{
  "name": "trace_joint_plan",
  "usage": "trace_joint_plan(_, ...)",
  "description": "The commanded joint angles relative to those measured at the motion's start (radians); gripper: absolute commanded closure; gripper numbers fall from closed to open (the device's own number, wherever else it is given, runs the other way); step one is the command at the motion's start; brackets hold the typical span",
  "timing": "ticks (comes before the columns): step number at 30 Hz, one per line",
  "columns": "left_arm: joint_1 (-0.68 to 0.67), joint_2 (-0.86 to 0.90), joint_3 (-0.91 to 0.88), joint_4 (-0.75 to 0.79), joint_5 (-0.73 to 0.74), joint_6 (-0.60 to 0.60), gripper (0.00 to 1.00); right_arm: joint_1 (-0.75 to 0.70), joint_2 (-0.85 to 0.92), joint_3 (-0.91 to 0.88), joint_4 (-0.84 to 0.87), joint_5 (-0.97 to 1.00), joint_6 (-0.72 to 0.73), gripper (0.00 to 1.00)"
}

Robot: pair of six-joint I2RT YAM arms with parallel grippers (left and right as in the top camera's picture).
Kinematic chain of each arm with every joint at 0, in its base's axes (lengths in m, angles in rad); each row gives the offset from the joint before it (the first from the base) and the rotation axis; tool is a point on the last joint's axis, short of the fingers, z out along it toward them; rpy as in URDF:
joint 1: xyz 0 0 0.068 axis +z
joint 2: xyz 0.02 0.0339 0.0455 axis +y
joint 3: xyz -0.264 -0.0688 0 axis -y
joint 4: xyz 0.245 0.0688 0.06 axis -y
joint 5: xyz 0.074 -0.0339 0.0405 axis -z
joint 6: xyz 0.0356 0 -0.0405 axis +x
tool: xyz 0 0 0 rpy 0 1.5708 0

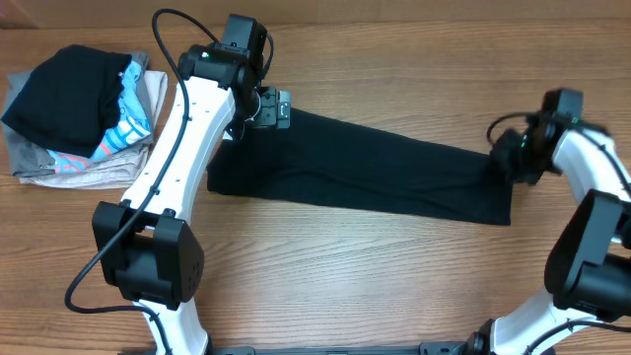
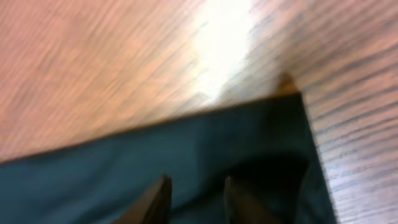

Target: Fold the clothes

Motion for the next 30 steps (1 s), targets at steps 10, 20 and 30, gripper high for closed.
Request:
trace_joint_plan(10, 0.003, 0.010, -0.007, 0.002, -0.009, -0.003, 0.00, 0.184, -0.029, -0.024, -0.049, -0.296, -0.108, 0.96)
trace_joint_plan(20, 0.003, 0.010, -0.007, 0.003, -0.009, -0.003, 0.00, 0.330, -0.029, -0.277, 0.185, -0.299, -0.096, 0.96)
trace_joint_plan(30, 0.003, 0.010, -0.007, 0.003, -0.009, -0.003, 0.00, 0.357, -0.029, -0.416, 0.145, -0.201, -0.097, 0.96)
